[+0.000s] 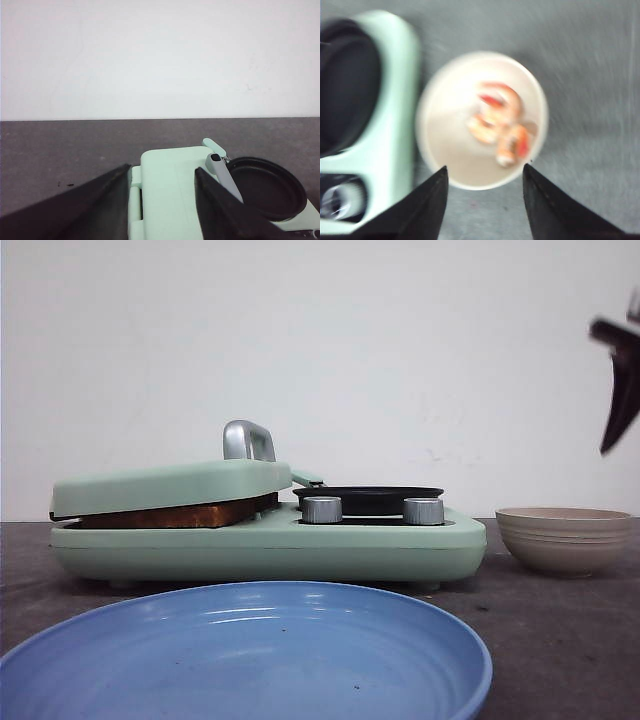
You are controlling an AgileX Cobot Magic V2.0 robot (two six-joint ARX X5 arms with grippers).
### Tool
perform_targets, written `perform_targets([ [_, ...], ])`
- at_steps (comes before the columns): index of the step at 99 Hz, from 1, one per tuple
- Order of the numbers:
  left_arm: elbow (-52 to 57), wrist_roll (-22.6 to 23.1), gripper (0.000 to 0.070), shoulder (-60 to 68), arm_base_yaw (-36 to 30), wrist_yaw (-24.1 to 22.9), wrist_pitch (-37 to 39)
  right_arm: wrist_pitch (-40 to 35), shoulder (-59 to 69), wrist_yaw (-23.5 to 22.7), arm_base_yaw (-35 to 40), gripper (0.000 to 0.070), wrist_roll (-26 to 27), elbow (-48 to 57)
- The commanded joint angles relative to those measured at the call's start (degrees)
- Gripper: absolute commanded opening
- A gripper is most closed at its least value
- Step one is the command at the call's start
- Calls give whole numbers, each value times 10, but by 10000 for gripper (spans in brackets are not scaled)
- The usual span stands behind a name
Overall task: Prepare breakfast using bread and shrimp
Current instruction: 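Lower the right gripper to the beige shrimp bowl rim and grasp it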
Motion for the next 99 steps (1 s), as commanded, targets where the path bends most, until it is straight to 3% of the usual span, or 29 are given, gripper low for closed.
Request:
perform_targets([
  [1,5,1,234,4,-2,-1,7,7,24,-15,-5,292,12,11],
  [13,5,3,234,9,-2,-1,8,19,58,-24,-8,294,20,11],
  [27,5,3,234,17,-2,-1,9,28,85,-30,-8,342,27,11],
  [68,5,2,234,37,-2,-1,15,33,137,-72,3,342,45,11],
  [99,5,1,233,38,-2,-1,26,49,162,-71,33,341,52,11],
])
